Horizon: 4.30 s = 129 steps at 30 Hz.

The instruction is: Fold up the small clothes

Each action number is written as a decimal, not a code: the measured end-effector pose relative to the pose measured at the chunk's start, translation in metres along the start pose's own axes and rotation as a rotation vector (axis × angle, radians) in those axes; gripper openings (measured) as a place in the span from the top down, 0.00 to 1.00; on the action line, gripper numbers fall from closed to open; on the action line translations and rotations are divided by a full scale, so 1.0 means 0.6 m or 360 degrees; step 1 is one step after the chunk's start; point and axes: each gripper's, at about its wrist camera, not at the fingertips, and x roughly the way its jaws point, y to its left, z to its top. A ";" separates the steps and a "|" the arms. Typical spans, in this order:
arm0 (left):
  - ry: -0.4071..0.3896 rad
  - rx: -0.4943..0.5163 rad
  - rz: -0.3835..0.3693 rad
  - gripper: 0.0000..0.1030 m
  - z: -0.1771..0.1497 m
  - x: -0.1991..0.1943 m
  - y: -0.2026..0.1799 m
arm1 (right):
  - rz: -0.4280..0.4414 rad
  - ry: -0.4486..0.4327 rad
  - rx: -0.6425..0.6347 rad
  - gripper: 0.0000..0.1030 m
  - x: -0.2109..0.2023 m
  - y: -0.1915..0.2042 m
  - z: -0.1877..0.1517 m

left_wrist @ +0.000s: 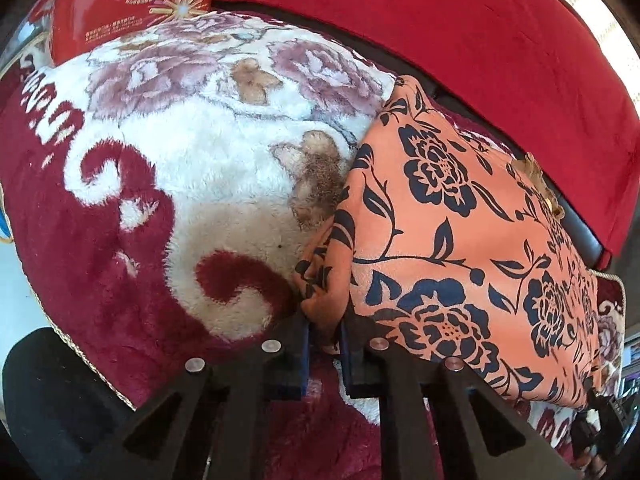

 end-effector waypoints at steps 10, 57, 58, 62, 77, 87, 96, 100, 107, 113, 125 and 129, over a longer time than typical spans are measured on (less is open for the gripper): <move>-0.0248 0.0222 0.0260 0.55 0.005 -0.093 -0.059 | 0.0006 -0.0032 0.0096 0.69 -0.039 -0.030 0.000; -0.0080 0.0328 -0.0353 0.40 0.058 -0.041 -0.146 | -0.0180 -0.0230 -0.1308 0.86 0.014 0.489 -0.159; -0.0084 0.0264 -0.0381 0.40 0.068 -0.046 -0.116 | -0.0168 -0.0192 -0.1348 0.86 0.033 0.499 -0.180; -0.0006 0.0125 -0.0512 0.41 0.099 -0.033 -0.053 | -0.0217 0.0076 -0.1477 0.86 0.155 0.489 -0.278; 0.0529 0.0247 -0.0937 0.41 0.193 0.098 -0.251 | -0.0178 0.0126 -0.1514 0.86 0.154 0.450 -0.310; 0.0309 0.0591 -0.1032 0.85 0.229 0.024 -0.284 | -0.0093 0.0032 -0.1633 0.86 0.107 0.501 -0.335; 0.0247 0.0681 -0.0907 0.86 0.310 0.045 -0.157 | 0.0005 0.0172 -0.1759 0.86 0.186 0.583 -0.448; 0.0384 0.0621 -0.0773 0.86 0.293 0.122 -0.104 | -0.0075 0.0342 -0.1711 0.86 0.250 0.562 -0.480; 0.0269 0.0627 -0.0890 0.86 0.297 0.085 -0.092 | -0.0045 0.0305 -0.1737 0.86 0.208 0.562 -0.509; 0.0351 0.0502 -0.0800 0.70 0.281 0.119 -0.060 | -0.0096 0.0432 -0.1744 0.85 0.253 0.515 -0.527; 0.0129 0.0607 -0.0716 0.49 0.197 -0.023 -0.044 | 0.0119 0.0443 -0.1789 0.33 0.143 0.452 -0.609; 0.0273 0.0598 -0.0439 0.77 0.141 0.029 -0.009 | 0.0132 0.0438 -0.1672 0.33 0.079 0.395 -0.592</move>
